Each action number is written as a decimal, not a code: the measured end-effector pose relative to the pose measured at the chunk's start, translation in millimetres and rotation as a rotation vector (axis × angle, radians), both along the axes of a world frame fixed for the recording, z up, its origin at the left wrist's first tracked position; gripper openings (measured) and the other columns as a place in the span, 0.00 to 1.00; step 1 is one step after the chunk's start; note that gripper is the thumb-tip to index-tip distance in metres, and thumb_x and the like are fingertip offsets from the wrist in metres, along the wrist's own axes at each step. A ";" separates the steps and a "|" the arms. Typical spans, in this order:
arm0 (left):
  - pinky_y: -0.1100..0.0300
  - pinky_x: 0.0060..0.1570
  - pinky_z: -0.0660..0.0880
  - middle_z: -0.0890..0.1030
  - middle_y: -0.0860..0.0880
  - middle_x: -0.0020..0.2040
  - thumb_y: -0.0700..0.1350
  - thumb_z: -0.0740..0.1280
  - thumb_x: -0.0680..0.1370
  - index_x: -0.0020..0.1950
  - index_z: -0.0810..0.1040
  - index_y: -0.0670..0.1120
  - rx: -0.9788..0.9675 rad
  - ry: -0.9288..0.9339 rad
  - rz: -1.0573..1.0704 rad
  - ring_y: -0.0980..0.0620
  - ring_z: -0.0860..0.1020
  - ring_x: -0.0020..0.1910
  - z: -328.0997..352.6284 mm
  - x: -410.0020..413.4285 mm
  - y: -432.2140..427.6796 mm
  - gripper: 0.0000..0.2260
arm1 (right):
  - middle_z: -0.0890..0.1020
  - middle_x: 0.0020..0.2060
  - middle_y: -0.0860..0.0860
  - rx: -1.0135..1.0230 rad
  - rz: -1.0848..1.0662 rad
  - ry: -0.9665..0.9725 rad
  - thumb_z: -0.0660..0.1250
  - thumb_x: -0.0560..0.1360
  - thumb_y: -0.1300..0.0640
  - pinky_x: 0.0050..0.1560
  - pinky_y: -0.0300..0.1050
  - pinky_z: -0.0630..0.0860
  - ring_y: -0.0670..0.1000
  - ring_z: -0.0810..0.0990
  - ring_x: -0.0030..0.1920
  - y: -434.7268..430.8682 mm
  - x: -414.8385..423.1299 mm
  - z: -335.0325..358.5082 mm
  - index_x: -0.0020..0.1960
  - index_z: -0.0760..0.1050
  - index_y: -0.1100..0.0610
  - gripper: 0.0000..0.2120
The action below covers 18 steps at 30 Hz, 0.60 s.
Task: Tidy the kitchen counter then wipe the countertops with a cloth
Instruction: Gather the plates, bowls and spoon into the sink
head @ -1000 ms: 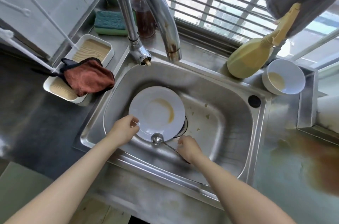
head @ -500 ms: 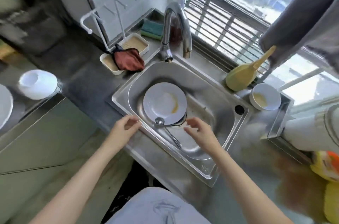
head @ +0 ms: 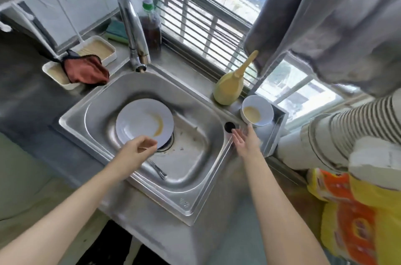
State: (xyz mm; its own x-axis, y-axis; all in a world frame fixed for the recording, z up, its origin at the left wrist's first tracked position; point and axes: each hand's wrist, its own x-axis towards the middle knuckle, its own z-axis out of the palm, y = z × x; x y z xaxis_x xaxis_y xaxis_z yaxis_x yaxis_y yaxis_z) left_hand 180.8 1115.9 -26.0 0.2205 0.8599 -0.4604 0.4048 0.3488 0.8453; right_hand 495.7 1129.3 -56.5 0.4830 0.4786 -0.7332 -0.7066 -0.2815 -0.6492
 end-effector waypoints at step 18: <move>0.46 0.71 0.49 0.50 0.41 0.76 0.62 0.63 0.74 0.75 0.54 0.46 0.169 0.842 -0.099 0.43 0.48 0.75 -34.8 -43.5 -20.9 0.36 | 0.79 0.41 0.60 0.095 0.122 -0.020 0.56 0.79 0.64 0.35 0.41 0.80 0.52 0.83 0.34 -24.7 -49.6 13.8 0.60 0.63 0.60 0.10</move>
State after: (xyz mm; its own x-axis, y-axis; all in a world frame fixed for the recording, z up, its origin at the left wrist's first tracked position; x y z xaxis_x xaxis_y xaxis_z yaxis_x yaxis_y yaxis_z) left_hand 137.3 1095.0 -60.8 -0.0590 0.9263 -0.3721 0.9415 0.1755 0.2877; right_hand 446.1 1104.6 -42.7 0.4313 0.6010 -0.6729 -0.6577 -0.3011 -0.6905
